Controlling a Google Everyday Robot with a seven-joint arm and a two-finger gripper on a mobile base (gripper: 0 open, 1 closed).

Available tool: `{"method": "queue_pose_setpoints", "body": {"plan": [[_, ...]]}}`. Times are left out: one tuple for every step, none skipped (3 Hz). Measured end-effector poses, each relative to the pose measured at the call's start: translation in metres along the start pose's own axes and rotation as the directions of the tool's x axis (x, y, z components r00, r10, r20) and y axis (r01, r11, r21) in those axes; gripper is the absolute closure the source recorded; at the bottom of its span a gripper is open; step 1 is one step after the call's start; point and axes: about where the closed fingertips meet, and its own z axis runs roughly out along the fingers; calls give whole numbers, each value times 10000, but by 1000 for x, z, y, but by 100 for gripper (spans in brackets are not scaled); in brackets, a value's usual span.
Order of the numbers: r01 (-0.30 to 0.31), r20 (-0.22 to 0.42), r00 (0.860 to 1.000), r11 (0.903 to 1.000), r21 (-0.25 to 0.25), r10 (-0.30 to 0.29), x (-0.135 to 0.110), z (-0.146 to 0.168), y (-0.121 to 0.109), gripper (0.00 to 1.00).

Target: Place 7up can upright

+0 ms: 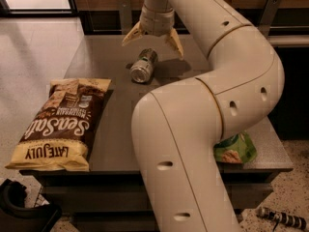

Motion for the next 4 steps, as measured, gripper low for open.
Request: {"method": "queue_pose_setpoints", "body": {"plan": [[-144, -277, 9995, 9999, -61, 142, 5, 8, -2, 0], [-190, -481, 9987, 9997, -127, 183, 9, 15, -2, 0], [-39, -567, 9984, 9995, -310, 21, 9, 23, 2, 0], [269, -481, 9984, 9983, -512, -294, 5, 31, 2, 15]]}}
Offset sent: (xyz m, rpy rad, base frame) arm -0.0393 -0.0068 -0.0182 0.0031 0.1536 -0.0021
